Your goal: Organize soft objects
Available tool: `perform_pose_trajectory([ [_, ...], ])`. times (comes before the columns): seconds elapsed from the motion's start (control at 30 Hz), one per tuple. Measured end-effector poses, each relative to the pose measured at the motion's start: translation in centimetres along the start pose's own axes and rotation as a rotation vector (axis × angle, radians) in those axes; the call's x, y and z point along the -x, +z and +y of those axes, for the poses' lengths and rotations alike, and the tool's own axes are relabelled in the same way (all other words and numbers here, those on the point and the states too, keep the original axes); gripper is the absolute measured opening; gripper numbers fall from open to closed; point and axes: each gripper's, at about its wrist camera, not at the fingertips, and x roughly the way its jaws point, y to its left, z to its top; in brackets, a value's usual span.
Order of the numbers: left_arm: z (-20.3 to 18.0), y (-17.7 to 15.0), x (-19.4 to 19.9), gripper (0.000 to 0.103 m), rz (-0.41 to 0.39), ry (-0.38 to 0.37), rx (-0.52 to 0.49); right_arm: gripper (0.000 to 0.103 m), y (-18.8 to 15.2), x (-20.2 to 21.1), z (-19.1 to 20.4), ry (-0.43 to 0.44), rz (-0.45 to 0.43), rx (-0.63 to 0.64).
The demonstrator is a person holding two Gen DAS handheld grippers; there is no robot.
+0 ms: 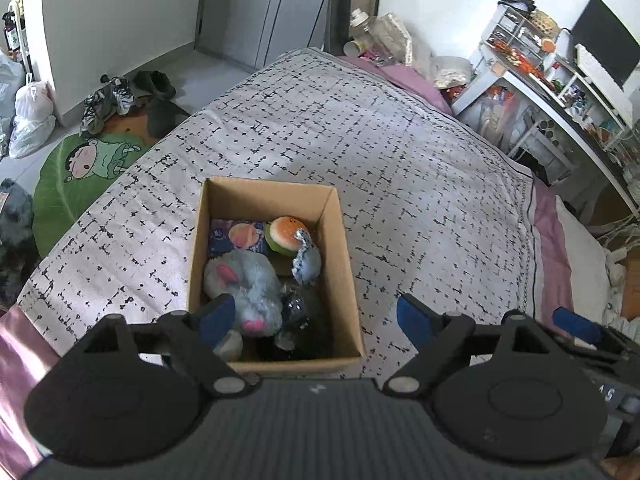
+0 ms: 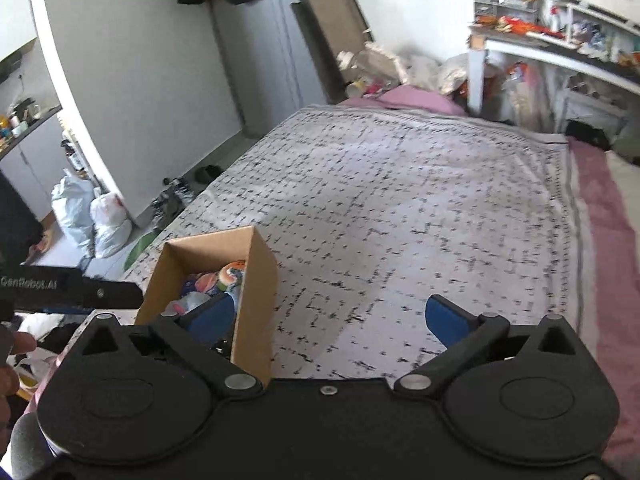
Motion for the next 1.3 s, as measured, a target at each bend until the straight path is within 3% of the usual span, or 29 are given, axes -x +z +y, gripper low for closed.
perform_pose_trajectory([
  [0.43, -0.7, -2.9, 4.0, 0.1, -0.026, 0.008, -0.016, 0.103, -1.3, 5.1, -0.2, 0.044, -0.039, -0.054],
  [0.8, -1.2, -5.2, 7.5, 0.1, -0.068, 0.0, -0.042, 0.103, -2.0, 9.0, 0.5, -0.02, -0.09, -0.05],
  [1.3, -3.2, -7.4, 11.3, 0.1, -0.109, 0.015, -0.103, 0.103, -3.0, 12.3, -0.7, -0.024, -0.096, -0.072],
])
